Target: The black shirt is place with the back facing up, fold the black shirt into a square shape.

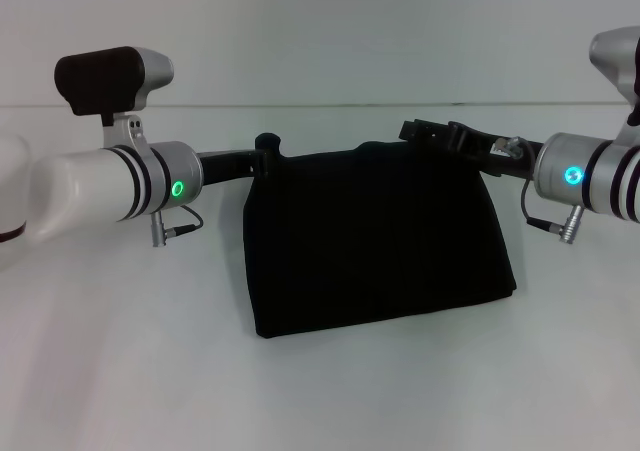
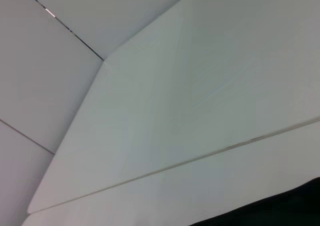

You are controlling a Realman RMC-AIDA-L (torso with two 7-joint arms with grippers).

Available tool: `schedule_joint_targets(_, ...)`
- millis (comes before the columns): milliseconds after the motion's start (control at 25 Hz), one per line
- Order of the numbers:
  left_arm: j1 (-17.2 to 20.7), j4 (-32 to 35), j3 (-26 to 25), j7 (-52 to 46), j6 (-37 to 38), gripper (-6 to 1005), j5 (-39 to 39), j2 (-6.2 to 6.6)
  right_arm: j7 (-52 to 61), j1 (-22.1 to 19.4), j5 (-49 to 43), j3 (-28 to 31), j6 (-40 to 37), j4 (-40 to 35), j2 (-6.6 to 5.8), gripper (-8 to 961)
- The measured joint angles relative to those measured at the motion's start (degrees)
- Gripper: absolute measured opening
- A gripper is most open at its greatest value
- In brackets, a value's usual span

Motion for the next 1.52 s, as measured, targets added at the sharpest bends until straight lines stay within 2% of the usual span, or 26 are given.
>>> schedule_joint_targets(200,0.14,0.0,-0.13,0.33,0.0,14,-0.27,0.13,-0.92,-0.92,-0.18,-0.1,1.09,-0.41,-0.89,752)
schedule_joint_targets(560,0.4,0.0,-0.36,0.26,-0.2,13,-0.38,0.13,-0.84,-1.48,0.03,0.01,0.78,-0.94,-5.11,747)
schedule_joint_targets(840,0.44,0.0,-0.44,0.24,-0.35,14,-0.4,0.13,1.61,-2.42,-0.18,-2.1,-8.08,-0.68,-8.47,743)
schedule_joint_targets(1000,0.44,0.0,-0.44,0.32,-0.35,13,-0.4,0.13,6.0,-3.6,-0.19,-5.9,-11.02,-0.8,-9.48,740)
schedule_joint_targets(1160,0.49,0.0,-0.44,0.37,-0.3,13,-0.4,0.12,7.51,-3.79,-0.19,-8.51,-10.32,-0.56,-9.16,738)
schedule_joint_targets(1520,0.53,0.09,-0.44,0.37,-0.01,14,-0.4,0.12,7.85,-1.07,-0.18,-10.57,-3.91,-0.3,-4.34,733)
